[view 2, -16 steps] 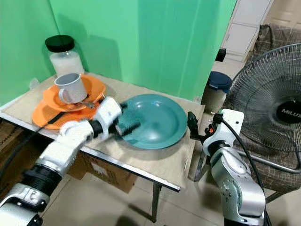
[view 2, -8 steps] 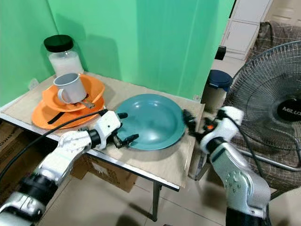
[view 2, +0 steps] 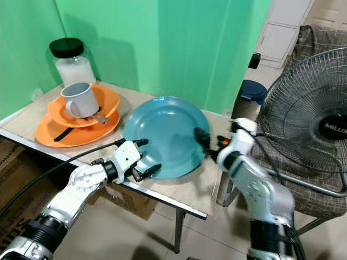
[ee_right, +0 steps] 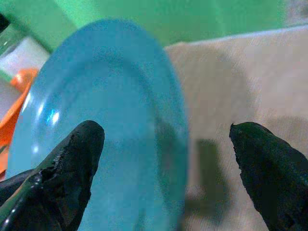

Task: Setting the table

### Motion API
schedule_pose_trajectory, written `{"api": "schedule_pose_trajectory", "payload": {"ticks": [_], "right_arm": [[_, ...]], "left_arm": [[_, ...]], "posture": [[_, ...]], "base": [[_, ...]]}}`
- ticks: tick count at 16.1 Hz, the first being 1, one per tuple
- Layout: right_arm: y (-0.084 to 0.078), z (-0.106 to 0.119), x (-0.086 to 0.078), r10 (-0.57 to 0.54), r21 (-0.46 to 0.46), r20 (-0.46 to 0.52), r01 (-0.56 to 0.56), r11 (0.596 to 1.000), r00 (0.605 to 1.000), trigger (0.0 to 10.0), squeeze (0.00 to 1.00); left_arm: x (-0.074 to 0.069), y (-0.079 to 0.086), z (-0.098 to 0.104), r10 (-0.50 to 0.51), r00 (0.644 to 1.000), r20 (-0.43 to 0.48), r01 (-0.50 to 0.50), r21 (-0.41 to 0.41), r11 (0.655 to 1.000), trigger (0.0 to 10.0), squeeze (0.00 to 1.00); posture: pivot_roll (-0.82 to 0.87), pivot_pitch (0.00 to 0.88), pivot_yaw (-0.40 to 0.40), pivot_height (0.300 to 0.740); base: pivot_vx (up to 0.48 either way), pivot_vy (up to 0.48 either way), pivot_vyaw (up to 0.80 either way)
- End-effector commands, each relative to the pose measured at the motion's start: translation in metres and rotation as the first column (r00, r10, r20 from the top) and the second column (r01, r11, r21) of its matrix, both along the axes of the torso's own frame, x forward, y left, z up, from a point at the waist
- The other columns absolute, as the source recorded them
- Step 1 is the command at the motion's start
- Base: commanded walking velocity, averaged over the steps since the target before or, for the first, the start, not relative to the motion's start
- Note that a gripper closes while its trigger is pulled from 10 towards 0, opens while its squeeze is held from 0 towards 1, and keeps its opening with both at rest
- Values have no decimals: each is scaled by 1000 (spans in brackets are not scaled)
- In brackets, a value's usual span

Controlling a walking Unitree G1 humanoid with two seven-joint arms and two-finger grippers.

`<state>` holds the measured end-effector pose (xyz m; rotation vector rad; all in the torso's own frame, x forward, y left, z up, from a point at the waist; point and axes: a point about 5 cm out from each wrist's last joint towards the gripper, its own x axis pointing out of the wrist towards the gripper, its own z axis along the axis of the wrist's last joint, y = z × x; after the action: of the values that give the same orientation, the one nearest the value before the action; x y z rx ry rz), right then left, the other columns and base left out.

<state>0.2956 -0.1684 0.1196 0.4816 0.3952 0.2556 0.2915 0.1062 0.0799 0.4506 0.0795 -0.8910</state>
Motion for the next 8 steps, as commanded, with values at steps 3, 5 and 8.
{"api": "schedule_pose_trajectory", "payload": {"ticks": [3, 5, 8], "right_arm": [[9, -7, 5, 66, -14, -22, -67, 998, 998, 10000, 0], [16, -9, 5, 104, 27, -33, -103, 994, 994, 1843, 0], [21, -10, 5, 140, 57, -39, -137, 989, 989, 0, 0]], "left_arm": [[-3, 1, -7, -4, 1000, -16, 4, 16, 1000, 10000, 0], [-3, 1, -7, -5, 1000, -12, 6, 19, 1000, 10000, 0], [-2, 2, -6, -6, 1000, -6, 6, 19, 1000, 10000, 0]], "posture": [[-5, 0, -45, 740], [-1, 0, -49, 740], [0, 0, -51, 740]], "base": [[0, 0, 0], [0, 0, 0], [0, 0, 0]]}}
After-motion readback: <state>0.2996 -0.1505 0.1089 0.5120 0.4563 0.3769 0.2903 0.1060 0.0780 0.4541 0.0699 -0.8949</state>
